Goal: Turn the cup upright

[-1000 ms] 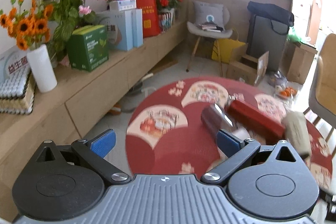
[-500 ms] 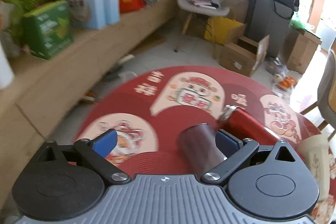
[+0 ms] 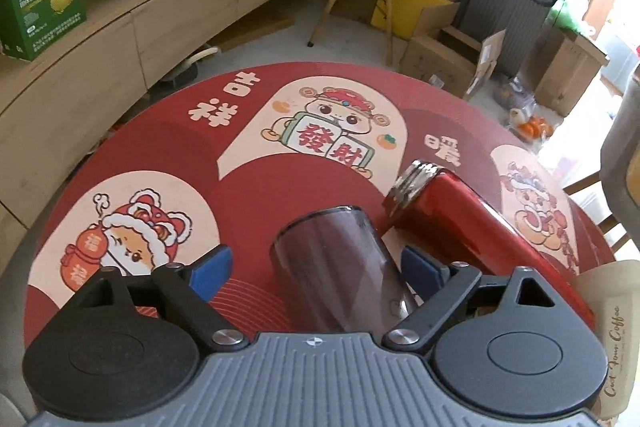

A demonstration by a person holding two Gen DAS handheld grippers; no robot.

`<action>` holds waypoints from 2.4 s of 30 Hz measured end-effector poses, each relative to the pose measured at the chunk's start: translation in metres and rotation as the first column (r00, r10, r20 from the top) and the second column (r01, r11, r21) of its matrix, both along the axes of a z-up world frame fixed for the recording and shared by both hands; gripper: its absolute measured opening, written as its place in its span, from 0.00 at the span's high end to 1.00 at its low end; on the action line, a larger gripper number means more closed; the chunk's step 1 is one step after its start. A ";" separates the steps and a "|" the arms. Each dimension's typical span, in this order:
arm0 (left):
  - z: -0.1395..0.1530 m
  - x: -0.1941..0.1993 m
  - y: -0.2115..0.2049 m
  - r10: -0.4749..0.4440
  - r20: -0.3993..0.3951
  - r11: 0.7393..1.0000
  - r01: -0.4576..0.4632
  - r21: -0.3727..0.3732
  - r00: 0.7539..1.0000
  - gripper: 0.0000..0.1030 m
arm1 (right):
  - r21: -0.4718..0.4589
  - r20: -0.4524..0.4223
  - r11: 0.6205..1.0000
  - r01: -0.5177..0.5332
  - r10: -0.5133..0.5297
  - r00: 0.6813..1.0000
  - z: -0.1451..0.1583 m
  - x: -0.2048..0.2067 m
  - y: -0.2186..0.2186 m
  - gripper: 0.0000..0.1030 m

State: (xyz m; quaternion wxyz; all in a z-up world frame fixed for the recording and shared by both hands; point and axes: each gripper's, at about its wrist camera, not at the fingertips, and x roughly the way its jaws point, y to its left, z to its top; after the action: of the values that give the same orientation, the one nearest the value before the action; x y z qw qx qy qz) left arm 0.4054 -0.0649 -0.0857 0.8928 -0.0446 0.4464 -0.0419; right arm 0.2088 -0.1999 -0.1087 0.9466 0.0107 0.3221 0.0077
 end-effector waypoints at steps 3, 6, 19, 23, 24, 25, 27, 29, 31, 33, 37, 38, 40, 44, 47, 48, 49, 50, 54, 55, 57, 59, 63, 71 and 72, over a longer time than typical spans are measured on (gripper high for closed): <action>-0.001 -0.001 0.002 -0.005 -0.012 1.000 0.005 -0.022 1.000 0.14 | 0.001 -0.001 1.000 -0.001 0.001 1.000 0.001 -0.001 0.000 0.00; -0.002 0.001 0.004 0.002 -0.021 0.999 -0.003 -0.042 1.000 0.14 | 0.001 -0.002 1.000 -0.005 0.005 1.000 0.002 -0.002 0.002 0.00; -0.001 -0.007 0.038 0.015 0.002 0.999 -0.015 -0.034 1.000 0.29 | 0.015 -0.005 1.000 -0.006 0.006 1.000 0.006 -0.001 0.003 0.00; 0.002 -0.021 0.062 0.047 -0.008 0.999 -0.047 -0.017 0.999 0.29 | 0.015 -0.003 1.000 -0.009 0.009 1.000 0.011 -0.004 0.008 0.00; 0.003 -0.025 0.067 0.051 -0.011 0.999 -0.051 -0.014 0.999 0.29 | 0.018 -0.002 1.000 -0.010 0.010 1.000 0.012 -0.005 0.009 0.00; 0.004 -0.031 0.074 0.055 -0.014 0.998 -0.055 -0.009 0.998 0.28 | 0.020 -0.002 1.000 -0.011 0.011 1.000 0.013 -0.006 0.011 0.00; 0.004 -0.046 0.086 0.063 -0.018 0.998 -0.063 0.004 0.998 0.28 | 0.026 -0.009 1.000 -0.012 0.012 1.000 0.015 -0.008 0.014 0.00; 0.006 -0.063 0.095 0.063 -0.017 0.998 -0.063 0.018 0.998 0.28 | 0.038 -0.020 0.999 -0.015 0.016 1.000 0.015 -0.010 0.016 0.00; 0.007 -0.082 0.101 0.061 -0.013 0.998 -0.061 0.036 0.998 0.28 | 0.049 -0.035 0.999 -0.014 0.015 0.999 0.014 -0.012 0.019 0.00; 0.009 -0.100 0.102 0.050 -0.015 0.998 -0.049 0.049 0.999 0.28 | 0.067 -0.053 0.998 -0.008 0.011 0.999 0.012 -0.015 0.021 0.00; 0.011 -0.136 0.102 0.026 -0.016 0.998 -0.025 0.049 1.000 0.28 | 0.086 -0.088 0.996 0.003 0.005 0.996 0.007 -0.021 0.027 0.00; 0.010 -0.146 0.102 0.020 -0.014 0.999 -0.020 0.047 1.000 0.28 | 0.088 -0.094 0.996 0.005 0.003 0.996 0.006 -0.022 0.028 0.00; 0.010 -0.157 0.097 0.014 -0.015 0.999 -0.014 0.040 1.000 0.28 | 0.090 -0.103 0.996 0.008 0.002 0.995 0.004 -0.026 0.031 0.00; 0.010 -0.165 0.085 -0.006 -0.027 1.000 0.005 -0.015 1.000 0.28 | 0.081 -0.104 0.997 0.005 0.003 0.995 0.006 -0.033 0.036 0.00; 0.007 -0.171 0.078 -0.004 -0.041 0.998 0.002 -0.063 0.999 0.28 | 0.081 -0.097 0.997 0.005 0.003 0.995 0.010 -0.035 0.038 0.00; 0.007 -0.171 0.077 -0.005 -0.049 0.997 0.001 -0.078 0.999 0.28 | 0.088 -0.093 0.996 0.002 0.007 0.996 0.011 -0.035 0.038 0.00; 0.007 -0.171 0.076 -0.007 -0.052 0.996 0.002 -0.091 0.999 0.26 | 0.096 -0.086 0.995 -0.007 0.015 0.996 0.012 -0.036 0.039 0.00; 0.007 -0.172 0.076 -0.010 -0.052 0.995 0.005 -0.104 0.999 0.26 | 0.102 -0.080 0.995 -0.018 0.026 0.996 0.013 -0.036 0.040 0.00; 0.008 -0.179 0.079 -0.014 -0.038 0.995 0.010 -0.096 0.999 0.21 | 0.112 -0.069 0.991 -0.074 0.082 0.994 0.014 -0.035 0.052 0.00; 0.008 -0.180 0.079 -0.015 -0.037 0.996 0.012 -0.088 0.999 0.21 | 0.119 -0.064 0.989 -0.090 0.098 0.993 0.014 -0.035 0.056 0.00; 0.012 -0.182 0.081 -0.012 -0.037 0.996 0.009 -0.084 0.999 0.21 | 0.130 -0.064 0.985 -0.118 0.127 0.990 0.012 -0.032 0.063 0.00; 0.016 -0.184 0.086 -0.007 -0.026 0.997 0.005 -0.083 1.000 0.21 | 0.138 -0.065 0.980 -0.145 0.155 0.986 0.010 -0.030 0.071 0.00; 0.024 -0.188 0.095 -0.006 0.003 0.996 0.006 -0.085 1.000 0.21 | 0.138 -0.051 0.969 -0.204 0.213 0.976 0.010 -0.029 0.088 0.00; 0.012 -0.184 0.106 -0.014 -0.010 0.993 0.013 -0.113 1.000 0.22 | 0.108 -0.024 0.943 -0.315 0.319 0.948 0.014 -0.025 0.118 0.01; 0.011 -0.184 0.107 -0.014 -0.011 0.992 0.013 -0.123 1.000 0.22 | 0.101 -0.017 0.939 -0.328 0.331 0.943 0.015 -0.025 0.123 0.01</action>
State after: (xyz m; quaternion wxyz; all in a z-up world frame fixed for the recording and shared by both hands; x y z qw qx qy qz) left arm 0.2213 0.0417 -0.0750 0.8854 -0.0967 0.4485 -0.0752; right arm 0.1837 -0.0769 -0.0940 0.9248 0.0027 0.3344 0.1814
